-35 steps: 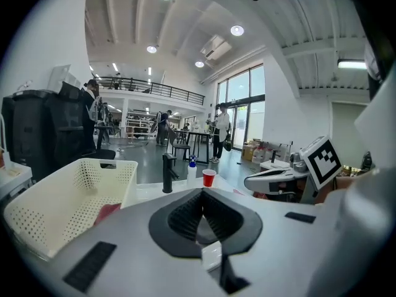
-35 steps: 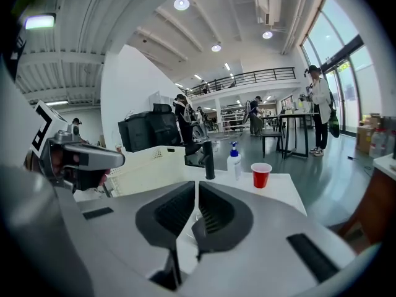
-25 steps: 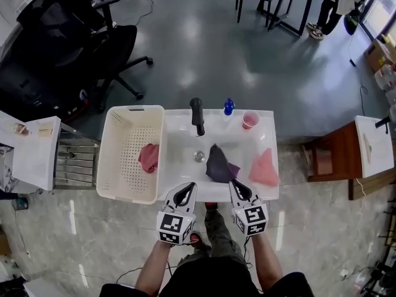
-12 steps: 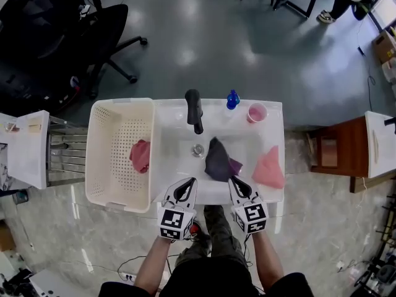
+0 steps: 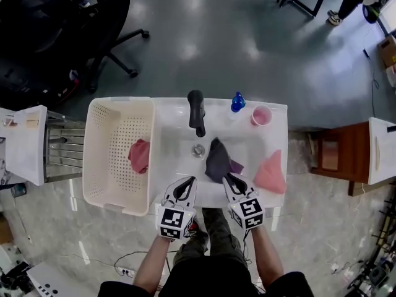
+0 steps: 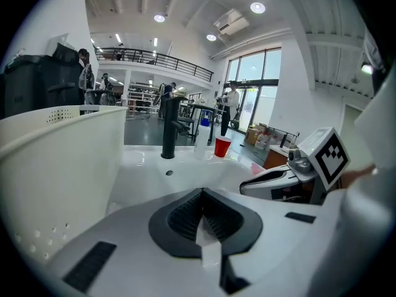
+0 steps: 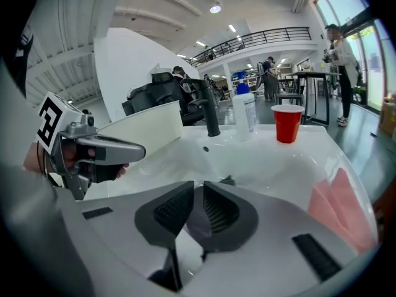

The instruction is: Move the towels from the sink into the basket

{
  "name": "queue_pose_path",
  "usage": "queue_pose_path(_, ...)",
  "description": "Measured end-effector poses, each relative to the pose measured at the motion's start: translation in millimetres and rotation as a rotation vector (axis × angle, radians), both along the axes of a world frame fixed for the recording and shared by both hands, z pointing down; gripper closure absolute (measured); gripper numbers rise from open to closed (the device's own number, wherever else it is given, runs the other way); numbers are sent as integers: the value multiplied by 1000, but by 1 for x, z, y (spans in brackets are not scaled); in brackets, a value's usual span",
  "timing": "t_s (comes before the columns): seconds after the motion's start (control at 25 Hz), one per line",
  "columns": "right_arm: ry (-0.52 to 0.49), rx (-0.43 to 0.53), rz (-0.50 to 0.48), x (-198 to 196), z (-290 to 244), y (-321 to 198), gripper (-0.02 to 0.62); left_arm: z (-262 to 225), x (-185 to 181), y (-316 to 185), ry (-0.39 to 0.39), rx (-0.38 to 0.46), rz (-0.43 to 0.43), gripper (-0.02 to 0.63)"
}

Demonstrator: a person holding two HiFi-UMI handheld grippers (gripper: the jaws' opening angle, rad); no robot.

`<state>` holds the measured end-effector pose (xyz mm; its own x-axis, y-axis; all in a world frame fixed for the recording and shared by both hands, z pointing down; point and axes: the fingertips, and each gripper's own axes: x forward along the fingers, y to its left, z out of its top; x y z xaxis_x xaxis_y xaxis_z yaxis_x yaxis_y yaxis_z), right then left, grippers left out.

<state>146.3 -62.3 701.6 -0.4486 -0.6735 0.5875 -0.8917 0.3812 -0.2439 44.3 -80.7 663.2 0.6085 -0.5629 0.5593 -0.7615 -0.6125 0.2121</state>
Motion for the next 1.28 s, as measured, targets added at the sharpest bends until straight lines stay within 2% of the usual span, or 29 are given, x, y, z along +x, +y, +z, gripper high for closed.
queue_pose_path(0.04, -2, -12, -18, -2, 3, -2, 541, 0, -1, -1, 0, -1, -6, 598)
queue_pose_path(0.24, -4, -68, -101, -13, 16, -18, 420, 1, -5, -11, -3, -4, -35, 598)
queue_pose_path(0.48, 42, -142, -188, -21, 39, -34, 339, 3, -8, -19, -3, -25, -76, 598)
queue_pose_path(0.84, 40, -273, -264, -36, 74, -44, 304, 16, -12, -32, 6, -56, -99, 598)
queue_pose_path(1.28, 97, -385, -332, -40, 104, -47, 304, 25, -12, -41, 7, -88, -111, 598)
